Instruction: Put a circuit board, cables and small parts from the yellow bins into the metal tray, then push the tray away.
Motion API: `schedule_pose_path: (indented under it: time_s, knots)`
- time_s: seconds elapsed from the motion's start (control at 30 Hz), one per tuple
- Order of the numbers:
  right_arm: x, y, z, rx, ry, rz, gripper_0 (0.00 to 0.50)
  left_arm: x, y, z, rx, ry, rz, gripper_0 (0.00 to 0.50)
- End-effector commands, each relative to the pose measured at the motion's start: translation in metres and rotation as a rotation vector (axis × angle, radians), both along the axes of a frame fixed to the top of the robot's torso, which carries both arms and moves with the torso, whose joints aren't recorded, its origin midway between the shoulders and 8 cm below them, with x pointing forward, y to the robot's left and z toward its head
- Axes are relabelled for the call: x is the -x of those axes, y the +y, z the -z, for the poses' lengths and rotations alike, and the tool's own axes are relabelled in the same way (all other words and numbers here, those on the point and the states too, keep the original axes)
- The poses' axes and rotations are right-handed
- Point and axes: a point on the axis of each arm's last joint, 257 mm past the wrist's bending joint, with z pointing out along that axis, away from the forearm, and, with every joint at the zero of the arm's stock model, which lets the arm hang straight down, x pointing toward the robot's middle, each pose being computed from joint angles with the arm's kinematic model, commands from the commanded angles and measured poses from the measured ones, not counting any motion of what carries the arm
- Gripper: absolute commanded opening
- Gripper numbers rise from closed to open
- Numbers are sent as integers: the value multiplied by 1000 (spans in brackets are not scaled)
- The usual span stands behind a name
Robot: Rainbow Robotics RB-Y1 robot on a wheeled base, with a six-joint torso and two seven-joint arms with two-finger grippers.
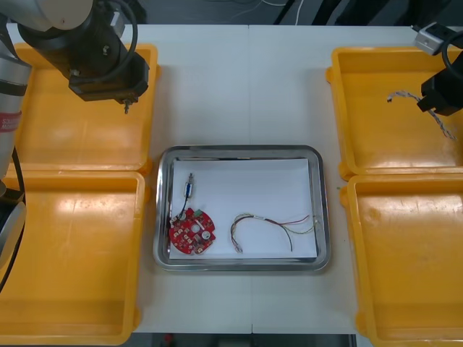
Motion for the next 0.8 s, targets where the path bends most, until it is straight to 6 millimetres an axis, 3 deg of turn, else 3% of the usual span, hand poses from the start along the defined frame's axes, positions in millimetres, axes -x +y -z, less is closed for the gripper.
schedule_pose_path:
  time_s: [0.03, 0.27, 0.47, 0.8]
  knots:
    - [8, 9, -40, 0, -119, -73, 0, 2, -4, -7, 74, -16, -85, 0]
    - [37, 78, -45, -67, -157, -328, 0, 2, -4, -7, 76, -16, -85, 0]
    - [63, 132, -45, 0, -179, -521, 0, 2, -3, -8, 77, -17, -85, 0]
    - [107, 212, -18, 89, -166, -783, 0, 2, -4, -9, 89, -16, -84, 0]
